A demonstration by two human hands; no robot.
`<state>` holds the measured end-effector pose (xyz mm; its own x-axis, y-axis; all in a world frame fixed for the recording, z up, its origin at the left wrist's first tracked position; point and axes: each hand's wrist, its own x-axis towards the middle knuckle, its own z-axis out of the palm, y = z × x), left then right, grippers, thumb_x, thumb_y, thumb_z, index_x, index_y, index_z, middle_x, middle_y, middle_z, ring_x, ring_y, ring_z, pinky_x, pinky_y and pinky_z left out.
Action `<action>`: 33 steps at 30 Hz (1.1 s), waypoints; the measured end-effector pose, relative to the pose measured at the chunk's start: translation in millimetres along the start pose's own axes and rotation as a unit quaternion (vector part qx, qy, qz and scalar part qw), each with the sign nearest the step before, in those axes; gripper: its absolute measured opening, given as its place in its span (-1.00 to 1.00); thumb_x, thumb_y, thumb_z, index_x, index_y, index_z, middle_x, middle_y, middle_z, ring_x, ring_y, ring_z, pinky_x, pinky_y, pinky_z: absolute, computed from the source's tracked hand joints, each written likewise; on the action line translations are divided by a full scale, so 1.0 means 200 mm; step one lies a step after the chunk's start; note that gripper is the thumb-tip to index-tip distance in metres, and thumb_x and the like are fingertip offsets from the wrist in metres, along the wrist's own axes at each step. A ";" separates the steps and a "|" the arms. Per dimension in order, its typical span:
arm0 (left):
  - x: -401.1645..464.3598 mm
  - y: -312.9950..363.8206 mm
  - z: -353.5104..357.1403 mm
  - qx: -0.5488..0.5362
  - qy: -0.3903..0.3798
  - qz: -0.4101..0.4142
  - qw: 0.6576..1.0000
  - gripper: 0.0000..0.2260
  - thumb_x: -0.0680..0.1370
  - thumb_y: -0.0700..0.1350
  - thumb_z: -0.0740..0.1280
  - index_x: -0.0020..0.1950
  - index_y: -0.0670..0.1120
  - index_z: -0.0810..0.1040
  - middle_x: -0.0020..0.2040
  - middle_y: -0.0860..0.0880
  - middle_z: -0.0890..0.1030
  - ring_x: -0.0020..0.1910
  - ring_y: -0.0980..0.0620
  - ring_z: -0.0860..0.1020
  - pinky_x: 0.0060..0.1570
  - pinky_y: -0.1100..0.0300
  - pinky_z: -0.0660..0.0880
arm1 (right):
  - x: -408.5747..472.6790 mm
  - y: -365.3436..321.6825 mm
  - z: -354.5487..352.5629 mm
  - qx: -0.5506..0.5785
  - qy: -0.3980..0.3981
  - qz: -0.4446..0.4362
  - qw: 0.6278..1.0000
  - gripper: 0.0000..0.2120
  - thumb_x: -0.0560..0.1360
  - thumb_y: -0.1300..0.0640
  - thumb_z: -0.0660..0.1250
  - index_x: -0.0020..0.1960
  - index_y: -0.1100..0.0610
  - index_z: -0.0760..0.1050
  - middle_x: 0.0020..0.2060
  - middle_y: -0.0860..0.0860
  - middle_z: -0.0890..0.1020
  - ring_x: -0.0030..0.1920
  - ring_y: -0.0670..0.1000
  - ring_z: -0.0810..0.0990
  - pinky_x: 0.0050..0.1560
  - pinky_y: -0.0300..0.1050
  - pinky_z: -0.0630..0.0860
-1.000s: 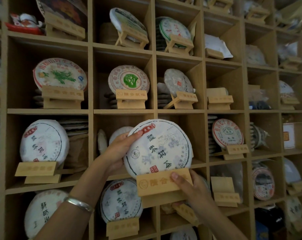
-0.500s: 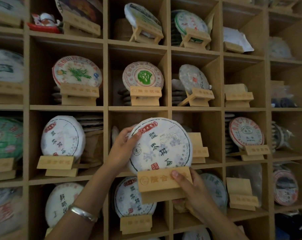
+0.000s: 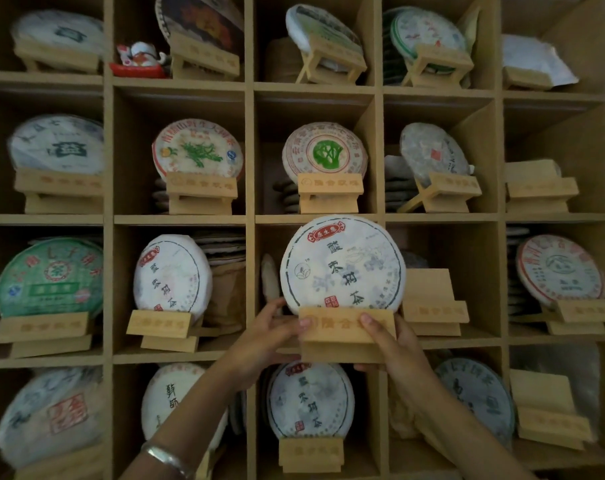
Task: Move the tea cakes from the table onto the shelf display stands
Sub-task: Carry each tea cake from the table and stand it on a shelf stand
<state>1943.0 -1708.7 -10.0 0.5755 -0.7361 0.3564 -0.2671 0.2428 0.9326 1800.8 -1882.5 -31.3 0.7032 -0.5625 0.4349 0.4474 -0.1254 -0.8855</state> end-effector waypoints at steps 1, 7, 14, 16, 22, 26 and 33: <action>0.02 -0.01 0.01 -0.011 0.002 0.011 1.000 -0.36 0.27 0.12 0.59 0.29 0.08 0.48 0.11 -0.01 0.69 0.09 -0.01 0.67 -0.10 0.05 0.65 | 0.03 0.00 0.01 -0.001 -0.006 0.002 1.000 -0.49 0.16 -0.25 0.50 0.07 -0.17 0.50 0.06 -0.03 0.63 0.06 0.03 0.64 -0.31 -0.11 0.65; 0.11 -0.05 0.01 -0.047 0.056 0.028 0.997 -0.48 0.33 -0.06 0.58 0.25 -0.02 0.53 0.09 -0.07 0.70 0.04 0.00 0.69 -0.16 0.09 0.64 | 0.19 0.04 0.03 -0.022 -0.039 0.025 0.999 -0.54 0.29 -0.18 0.47 0.14 -0.10 0.48 0.12 0.00 0.58 0.09 0.06 0.60 -0.30 -0.08 0.66; 0.22 -0.09 -0.04 -0.044 0.090 0.013 0.995 -0.52 0.40 -0.17 0.55 0.27 -0.07 0.50 0.11 -0.13 0.69 0.06 -0.04 0.68 -0.14 0.01 0.65 | 0.36 0.09 0.02 -0.139 -0.063 0.021 0.988 -0.67 0.48 -0.18 0.38 0.18 -0.08 0.50 0.12 -0.10 0.60 0.11 -0.11 0.56 0.04 -0.16 0.54; 0.26 -0.11 -0.06 -0.039 0.089 0.013 0.995 -0.52 0.39 -0.18 0.56 0.26 -0.05 0.51 0.11 -0.12 0.68 0.03 -0.02 0.69 -0.17 0.05 0.64 | 0.40 0.11 0.02 -0.153 -0.079 0.018 0.985 -0.77 0.50 -0.15 0.39 0.10 -0.11 0.51 0.12 -0.10 0.62 0.09 -0.14 0.57 0.01 -0.25 0.51; 0.35 -0.18 -0.10 -0.021 0.071 -0.003 0.997 -0.58 0.42 -0.19 0.54 0.22 0.00 0.51 0.02 -0.05 0.72 -0.05 0.06 0.70 -0.22 0.15 0.63 | 0.50 0.19 0.01 -0.169 -0.092 0.042 0.980 -0.87 0.50 -0.14 0.38 -0.02 -0.14 0.52 -0.01 -0.18 0.62 0.00 -0.19 0.58 -0.15 -0.32 0.53; 0.42 -0.24 -0.15 -0.020 0.060 -0.007 0.998 -0.56 0.43 -0.16 0.54 0.24 0.03 0.47 0.07 -0.06 0.70 0.00 0.06 0.69 -0.19 0.17 0.63 | 0.57 0.22 0.00 -0.181 -0.108 0.045 0.976 -0.87 0.50 -0.12 0.39 0.01 -0.16 0.50 -0.03 -0.25 0.60 -0.06 -0.26 0.56 -0.31 -0.49 0.48; 0.50 -0.33 -0.16 -0.028 0.058 -0.011 0.998 -0.58 0.47 -0.14 0.49 0.23 0.14 0.44 0.15 -0.02 0.64 0.02 0.10 0.67 -0.15 0.25 0.61 | 0.67 0.32 0.00 -0.188 -0.089 0.045 0.977 -0.81 0.46 -0.14 0.43 0.01 -0.16 0.50 -0.04 -0.27 0.60 -0.09 -0.31 0.57 -0.33 -0.56 0.43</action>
<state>2044.0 -1778.0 -33.9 0.6671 -0.6640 0.3378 -0.2119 0.2656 0.9405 1924.2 -1965.1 -30.3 0.8298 -0.4384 0.3453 0.1689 -0.3925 -0.9041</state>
